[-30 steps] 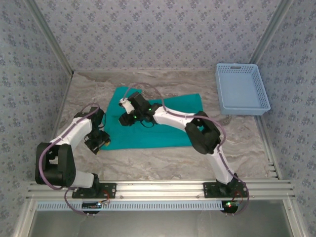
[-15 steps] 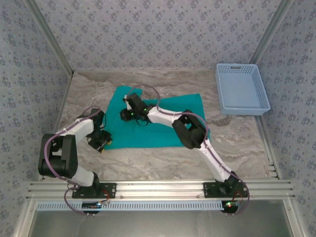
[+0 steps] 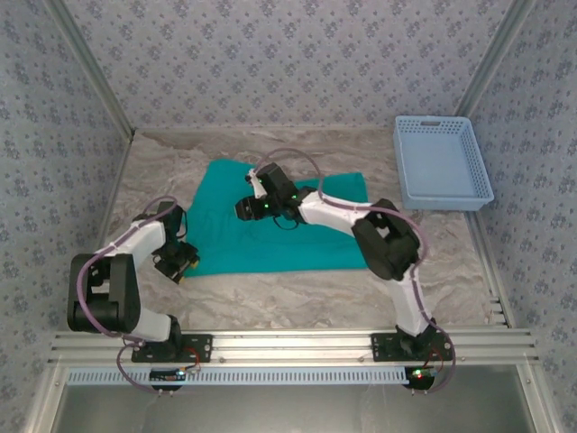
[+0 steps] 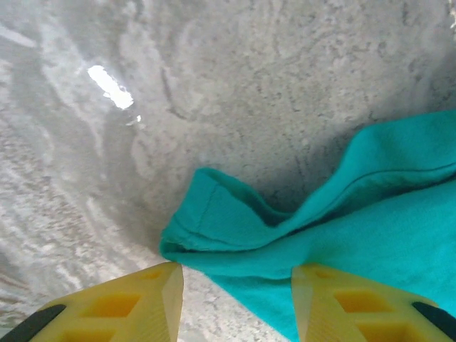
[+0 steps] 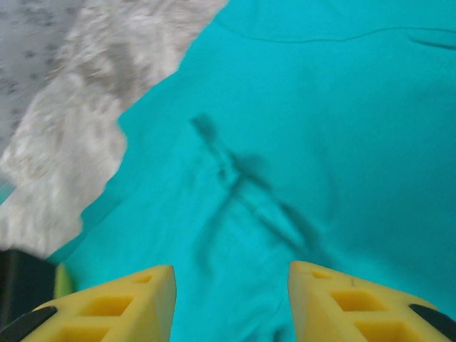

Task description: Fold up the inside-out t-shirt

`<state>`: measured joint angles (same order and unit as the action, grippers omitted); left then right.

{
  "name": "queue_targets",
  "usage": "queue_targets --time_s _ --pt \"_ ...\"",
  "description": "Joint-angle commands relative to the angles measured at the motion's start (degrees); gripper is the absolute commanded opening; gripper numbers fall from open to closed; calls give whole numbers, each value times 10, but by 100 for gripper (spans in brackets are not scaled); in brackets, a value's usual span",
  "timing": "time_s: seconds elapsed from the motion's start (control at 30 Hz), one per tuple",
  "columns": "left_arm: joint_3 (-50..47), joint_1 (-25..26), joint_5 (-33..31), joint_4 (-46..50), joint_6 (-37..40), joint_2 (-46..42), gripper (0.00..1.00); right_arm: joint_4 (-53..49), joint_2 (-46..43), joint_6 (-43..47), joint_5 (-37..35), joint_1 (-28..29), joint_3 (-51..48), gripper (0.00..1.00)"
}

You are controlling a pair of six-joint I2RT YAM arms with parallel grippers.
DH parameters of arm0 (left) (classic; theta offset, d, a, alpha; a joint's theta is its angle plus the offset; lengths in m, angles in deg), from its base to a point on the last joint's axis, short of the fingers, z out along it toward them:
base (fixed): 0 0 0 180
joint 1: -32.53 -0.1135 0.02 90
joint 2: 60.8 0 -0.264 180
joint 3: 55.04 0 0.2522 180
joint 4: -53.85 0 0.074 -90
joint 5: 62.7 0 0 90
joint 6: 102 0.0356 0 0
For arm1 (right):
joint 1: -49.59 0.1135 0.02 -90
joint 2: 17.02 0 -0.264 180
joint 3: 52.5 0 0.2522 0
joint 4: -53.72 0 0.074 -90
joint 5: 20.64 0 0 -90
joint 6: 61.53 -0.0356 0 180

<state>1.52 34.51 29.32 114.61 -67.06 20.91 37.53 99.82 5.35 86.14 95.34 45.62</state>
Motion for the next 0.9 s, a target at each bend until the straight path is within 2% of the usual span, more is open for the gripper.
queue_targets --time_s 0.0,0.2,0.3,0.37,0.57,0.77,0.87 --pt "19 -4 -20 48 19 -17 46 -12 -71 58 -27 16 -86 47" --pt "67 1 -41 86 42 -39 47 -71 -212 -10 -171 -20 -279 46" --pt "128 56 -156 122 68 -43 50 -150 -264 -67 -207 -56 -326 45" --pt "160 87 -188 112 91 -37 52 -172 -302 -108 -219 -80 -361 45" --pt "172 134 -88 -13 132 19 52 -228 -361 -170 -249 -115 -423 44" --pt "197 175 -77 -44 138 139 50 -254 -363 -230 -264 -149 -476 41" --pt "179 180 -62 -56 143 148 49 -273 -382 -281 -258 -143 -515 39"
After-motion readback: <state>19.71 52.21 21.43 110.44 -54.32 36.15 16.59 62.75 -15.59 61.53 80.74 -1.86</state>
